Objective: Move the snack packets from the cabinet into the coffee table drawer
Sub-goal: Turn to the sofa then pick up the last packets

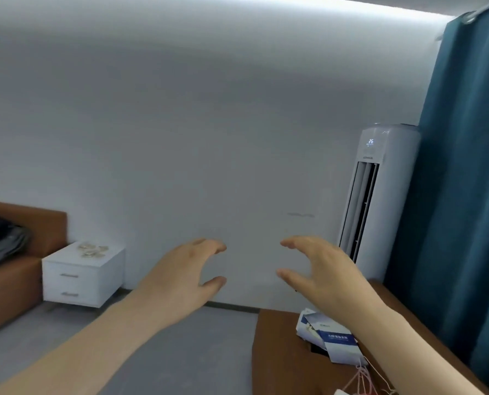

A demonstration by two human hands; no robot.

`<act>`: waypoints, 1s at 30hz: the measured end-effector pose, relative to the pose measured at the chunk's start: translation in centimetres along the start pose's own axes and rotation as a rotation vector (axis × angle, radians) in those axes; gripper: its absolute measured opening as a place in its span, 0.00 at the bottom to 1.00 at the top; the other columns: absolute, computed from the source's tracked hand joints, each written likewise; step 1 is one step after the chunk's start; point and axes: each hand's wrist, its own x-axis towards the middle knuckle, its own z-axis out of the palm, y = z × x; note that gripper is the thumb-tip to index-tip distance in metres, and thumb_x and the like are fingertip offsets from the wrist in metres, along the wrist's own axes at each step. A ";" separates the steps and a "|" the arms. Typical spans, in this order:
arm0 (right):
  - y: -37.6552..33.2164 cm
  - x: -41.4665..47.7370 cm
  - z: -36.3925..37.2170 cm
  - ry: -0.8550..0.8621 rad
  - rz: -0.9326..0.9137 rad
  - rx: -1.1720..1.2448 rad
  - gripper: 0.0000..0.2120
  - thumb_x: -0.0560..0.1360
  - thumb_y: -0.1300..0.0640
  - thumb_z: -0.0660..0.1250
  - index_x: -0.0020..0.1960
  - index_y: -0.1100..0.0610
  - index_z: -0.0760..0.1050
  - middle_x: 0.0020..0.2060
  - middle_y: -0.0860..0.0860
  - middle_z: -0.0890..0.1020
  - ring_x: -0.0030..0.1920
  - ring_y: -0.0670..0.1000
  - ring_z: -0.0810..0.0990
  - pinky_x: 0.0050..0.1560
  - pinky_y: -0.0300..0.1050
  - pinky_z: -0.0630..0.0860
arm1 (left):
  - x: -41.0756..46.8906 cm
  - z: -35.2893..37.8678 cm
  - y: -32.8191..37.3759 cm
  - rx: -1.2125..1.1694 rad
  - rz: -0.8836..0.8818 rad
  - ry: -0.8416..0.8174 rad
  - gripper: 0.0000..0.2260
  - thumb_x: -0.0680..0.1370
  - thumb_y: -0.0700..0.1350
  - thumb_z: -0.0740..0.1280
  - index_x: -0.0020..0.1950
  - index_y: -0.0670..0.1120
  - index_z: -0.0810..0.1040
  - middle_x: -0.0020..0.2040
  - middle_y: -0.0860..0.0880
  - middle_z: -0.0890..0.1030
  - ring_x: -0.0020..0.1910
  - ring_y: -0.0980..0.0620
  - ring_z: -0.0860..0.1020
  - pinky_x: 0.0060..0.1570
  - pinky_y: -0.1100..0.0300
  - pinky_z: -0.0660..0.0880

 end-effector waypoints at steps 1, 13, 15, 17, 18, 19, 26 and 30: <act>0.1 1.8 1.2 0.000 -0.006 0.012 0.25 0.75 0.40 0.63 0.70 0.43 0.64 0.67 0.38 0.70 0.68 0.41 0.66 0.66 0.35 0.61 | 0.9 0.4 -1.5 0.004 -0.015 -0.004 0.21 0.76 0.52 0.67 0.68 0.54 0.69 0.64 0.58 0.72 0.62 0.60 0.70 0.60 0.69 0.65; 2.1 21.2 13.2 -0.082 -0.047 0.083 0.24 0.75 0.42 0.64 0.70 0.44 0.66 0.66 0.40 0.71 0.67 0.42 0.67 0.63 0.35 0.61 | 13.9 4.4 -17.4 0.035 -0.121 -0.022 0.21 0.76 0.52 0.67 0.68 0.54 0.68 0.64 0.56 0.73 0.62 0.59 0.71 0.59 0.68 0.65; 3.3 23.8 15.2 -0.095 -0.054 0.093 0.24 0.75 0.42 0.64 0.69 0.44 0.66 0.66 0.40 0.71 0.67 0.42 0.67 0.64 0.36 0.62 | 15.9 6.0 -19.3 0.034 -0.138 -0.046 0.21 0.76 0.52 0.66 0.68 0.54 0.68 0.64 0.57 0.73 0.62 0.59 0.71 0.60 0.68 0.65; 5.0 26.5 17.4 -0.098 -0.062 0.105 0.24 0.75 0.43 0.65 0.69 0.45 0.67 0.66 0.41 0.71 0.67 0.42 0.68 0.64 0.36 0.62 | 18.2 7.7 -21.1 0.049 -0.145 -0.049 0.21 0.76 0.52 0.66 0.68 0.53 0.68 0.64 0.56 0.73 0.62 0.59 0.71 0.58 0.69 0.65; 6.0 27.8 18.4 -0.099 -0.068 0.105 0.24 0.75 0.43 0.65 0.69 0.45 0.67 0.66 0.41 0.72 0.67 0.43 0.68 0.64 0.36 0.62 | 19.4 8.5 -21.9 0.060 -0.148 -0.046 0.21 0.77 0.51 0.66 0.68 0.53 0.68 0.64 0.56 0.73 0.62 0.59 0.71 0.57 0.70 0.64; 7.1 29.1 19.4 -0.103 -0.075 0.103 0.24 0.75 0.43 0.65 0.69 0.45 0.67 0.66 0.41 0.72 0.67 0.43 0.68 0.64 0.36 0.62 | 20.7 9.5 -22.6 0.066 -0.157 -0.044 0.21 0.77 0.51 0.66 0.68 0.53 0.68 0.64 0.56 0.73 0.62 0.58 0.71 0.55 0.70 0.63; 12.9 39.5 25.0 -0.148 -0.144 0.173 0.24 0.75 0.43 0.65 0.69 0.45 0.66 0.66 0.41 0.71 0.67 0.42 0.67 0.65 0.36 0.62 | 28.7 15.0 -28.1 0.098 -0.269 -0.062 0.21 0.77 0.53 0.66 0.69 0.55 0.67 0.64 0.57 0.72 0.63 0.60 0.70 0.57 0.70 0.63; 14.2 45.5 28.8 -0.174 -0.197 0.209 0.24 0.75 0.44 0.65 0.69 0.46 0.67 0.66 0.40 0.71 0.67 0.41 0.67 0.64 0.35 0.62 | 31.7 17.1 -31.6 0.127 -0.345 -0.042 0.21 0.77 0.54 0.65 0.68 0.56 0.66 0.65 0.59 0.71 0.63 0.61 0.69 0.58 0.70 0.63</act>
